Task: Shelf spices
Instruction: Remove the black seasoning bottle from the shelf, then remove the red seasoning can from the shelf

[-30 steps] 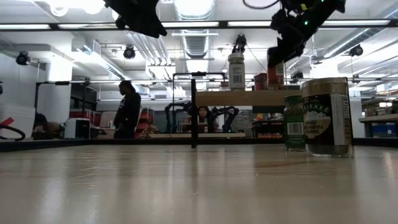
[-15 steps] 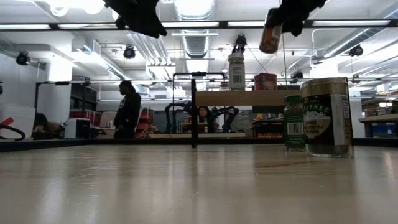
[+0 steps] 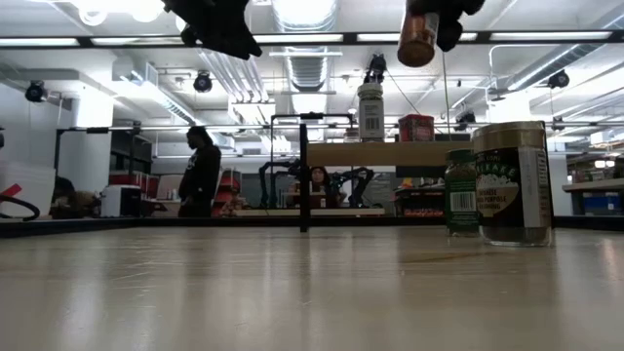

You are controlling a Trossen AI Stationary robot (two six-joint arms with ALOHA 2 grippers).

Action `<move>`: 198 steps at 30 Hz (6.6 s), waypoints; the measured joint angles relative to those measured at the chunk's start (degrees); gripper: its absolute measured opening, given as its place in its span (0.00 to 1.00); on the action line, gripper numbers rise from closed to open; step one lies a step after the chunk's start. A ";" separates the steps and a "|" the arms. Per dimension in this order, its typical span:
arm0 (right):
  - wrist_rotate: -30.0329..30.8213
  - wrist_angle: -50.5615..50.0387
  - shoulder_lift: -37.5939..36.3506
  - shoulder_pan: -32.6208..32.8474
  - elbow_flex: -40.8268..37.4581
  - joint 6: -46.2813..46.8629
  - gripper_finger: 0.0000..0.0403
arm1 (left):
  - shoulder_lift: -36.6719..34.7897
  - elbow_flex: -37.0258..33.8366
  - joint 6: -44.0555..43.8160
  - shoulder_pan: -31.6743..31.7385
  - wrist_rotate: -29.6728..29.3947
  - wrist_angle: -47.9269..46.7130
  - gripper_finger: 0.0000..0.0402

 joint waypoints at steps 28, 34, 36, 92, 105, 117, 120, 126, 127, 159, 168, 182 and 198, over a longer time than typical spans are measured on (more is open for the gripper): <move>12.16 16.23 25.16 19.33 -0.05 1.84 0.43 | 0.01 -0.02 0.00 0.00 0.01 -0.15 0.51; 15.14 17.93 28.46 20.56 -0.06 2.74 0.42 | 0.00 -0.02 0.00 0.00 0.00 -0.58 0.51; 16.51 18.64 29.40 20.85 -0.33 3.18 0.42 | 0.00 -0.02 -0.02 -0.02 0.02 -0.78 0.51; 25.69 45.99 39.76 21.49 -13.60 6.19 0.45 | 0.02 -0.02 -0.20 0.00 0.00 -1.38 0.51; 25.50 43.56 39.41 21.49 -13.60 6.77 0.56 | 0.02 -0.02 -0.22 0.00 0.02 -1.38 0.51; 25.55 39.03 37.81 21.56 -9.88 4.57 0.70 | 0.02 -0.02 -0.20 0.00 0.02 -1.39 0.51; 25.58 35.13 35.84 21.56 -8.57 4.18 0.71 | 0.02 -0.02 -0.21 0.00 0.02 -1.46 0.51; 25.77 31.87 28.82 21.56 -7.19 2.73 0.70 | 0.02 -0.02 -0.22 0.00 0.02 -1.53 0.51; 25.83 31.42 27.29 21.56 -7.18 2.48 0.70 | 0.02 -0.02 -0.22 0.00 0.02 -1.53 0.51; 39.72 10.02 -2.01 4.33 -6.91 -15.37 0.68 | 0.02 -0.02 -0.39 -0.02 0.03 -1.28 0.51; 28.69 2.44 -0.35 -10.89 -1.46 -21.48 0.65 | 0.02 -0.02 -0.42 -0.01 0.04 -1.23 0.51; 12.49 -14.10 13.27 -29.65 16.57 -30.45 0.63 | 0.02 -0.02 -0.42 -0.02 0.04 -1.36 0.51; 8.52 -26.01 23.94 -37.38 26.75 -41.55 0.58 | 0.02 -0.02 -0.46 -0.02 0.04 -1.75 0.51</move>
